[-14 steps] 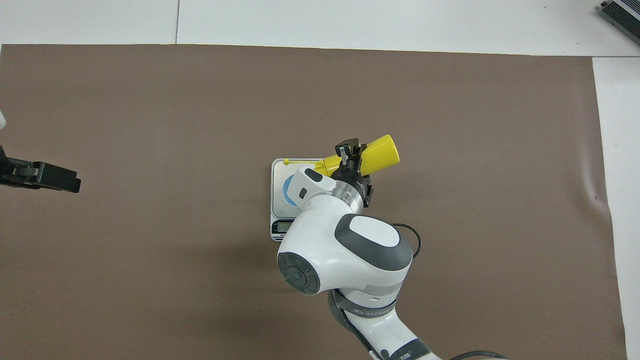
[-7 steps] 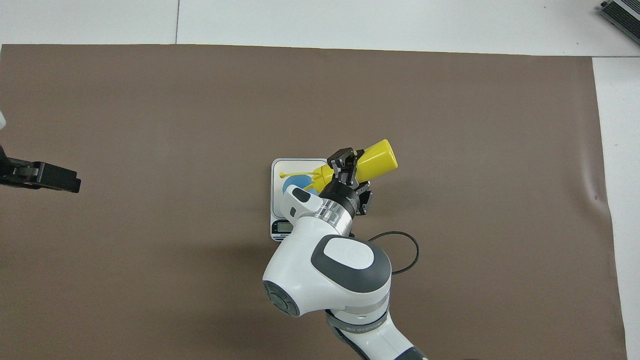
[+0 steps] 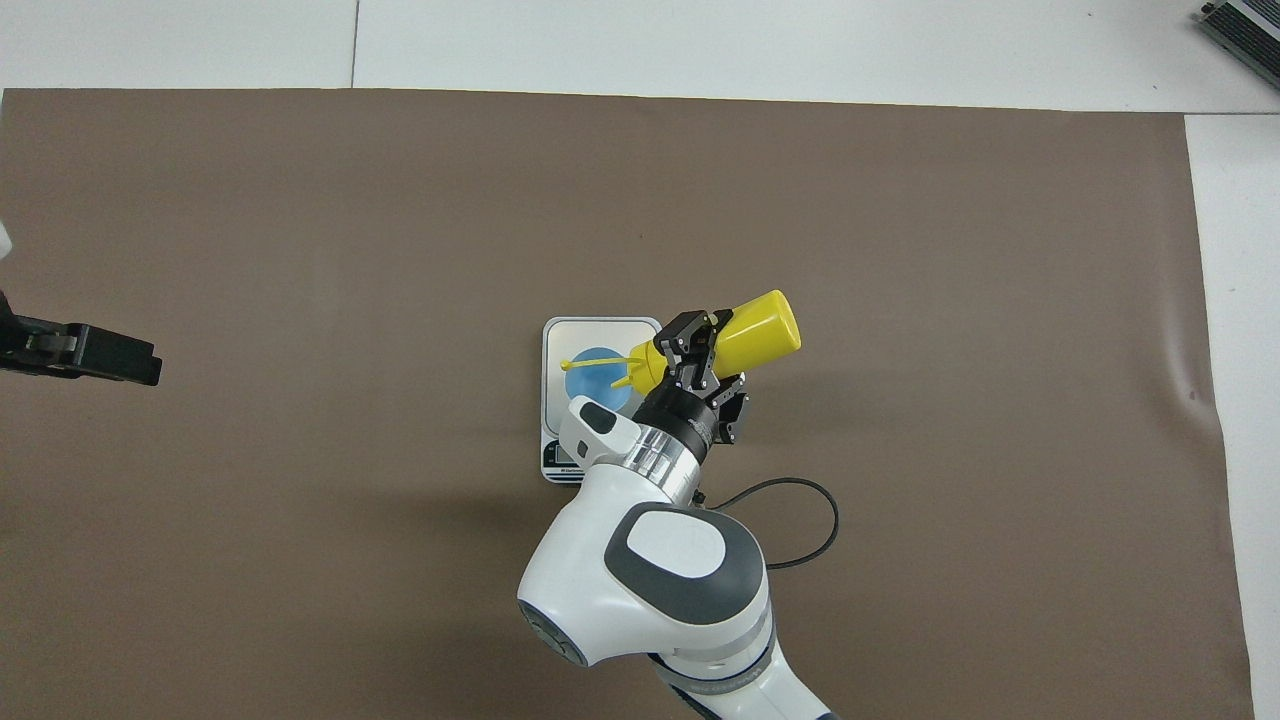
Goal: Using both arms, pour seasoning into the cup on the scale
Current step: 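Hold the tilted bottle over the cup with the right gripper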
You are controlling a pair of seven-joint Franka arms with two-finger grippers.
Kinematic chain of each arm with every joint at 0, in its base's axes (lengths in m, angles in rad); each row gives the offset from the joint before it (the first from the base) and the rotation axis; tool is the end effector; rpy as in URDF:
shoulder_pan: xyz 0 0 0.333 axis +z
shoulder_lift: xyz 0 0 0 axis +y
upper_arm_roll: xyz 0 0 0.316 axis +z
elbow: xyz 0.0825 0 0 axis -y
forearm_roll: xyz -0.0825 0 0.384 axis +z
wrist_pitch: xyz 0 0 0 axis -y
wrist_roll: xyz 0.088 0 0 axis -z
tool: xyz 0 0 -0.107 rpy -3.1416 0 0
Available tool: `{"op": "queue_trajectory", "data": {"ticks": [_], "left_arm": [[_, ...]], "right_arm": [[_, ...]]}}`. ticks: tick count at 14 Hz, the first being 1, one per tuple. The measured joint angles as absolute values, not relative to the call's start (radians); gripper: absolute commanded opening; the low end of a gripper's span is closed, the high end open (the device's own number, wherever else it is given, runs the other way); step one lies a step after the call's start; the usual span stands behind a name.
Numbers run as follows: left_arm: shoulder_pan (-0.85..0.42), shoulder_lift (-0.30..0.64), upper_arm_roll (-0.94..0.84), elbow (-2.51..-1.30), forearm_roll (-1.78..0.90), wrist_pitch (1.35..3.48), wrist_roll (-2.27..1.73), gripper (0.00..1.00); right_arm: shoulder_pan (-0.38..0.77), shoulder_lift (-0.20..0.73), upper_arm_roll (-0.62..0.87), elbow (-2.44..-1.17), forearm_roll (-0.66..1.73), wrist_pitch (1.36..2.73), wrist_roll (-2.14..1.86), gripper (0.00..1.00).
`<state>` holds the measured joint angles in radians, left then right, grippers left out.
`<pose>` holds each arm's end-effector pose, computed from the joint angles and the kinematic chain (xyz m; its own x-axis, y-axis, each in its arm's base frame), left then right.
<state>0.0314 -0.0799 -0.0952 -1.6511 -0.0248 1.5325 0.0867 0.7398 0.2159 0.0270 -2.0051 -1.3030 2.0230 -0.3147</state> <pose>0.5236 -0.0383 0.6264 0.9879 -0.1502 -0.0374 -0.1495 -0.9885 0.0205 0.4674 0.3721 0.3685 0.0711 0.7435 -0.6650 0.6616 0.4638 0.5892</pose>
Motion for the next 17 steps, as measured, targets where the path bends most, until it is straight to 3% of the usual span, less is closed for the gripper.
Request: {"op": "queue_trajectory", "data": {"ticks": [4,13,17], "left_arm": [[0.031,-0.080,-0.095,-1.651,-0.025,1.533,0.087,1.00],[0.031,-0.080,-0.095,-1.651,-0.025,1.533,0.087,1.00],[0.031,-0.080,-0.095,-1.651,-0.025,1.533,0.087,1.00]], "right_arm": [[0.820,0.217,0.028,-2.021,-1.327,1.903,-0.299,0.00],[0.809,0.217,0.020,-2.019,-1.328,1.911,-0.291,0.00],[0.756,0.192,0.020,-2.015,-1.328,1.986,-0.290,0.00]]}}
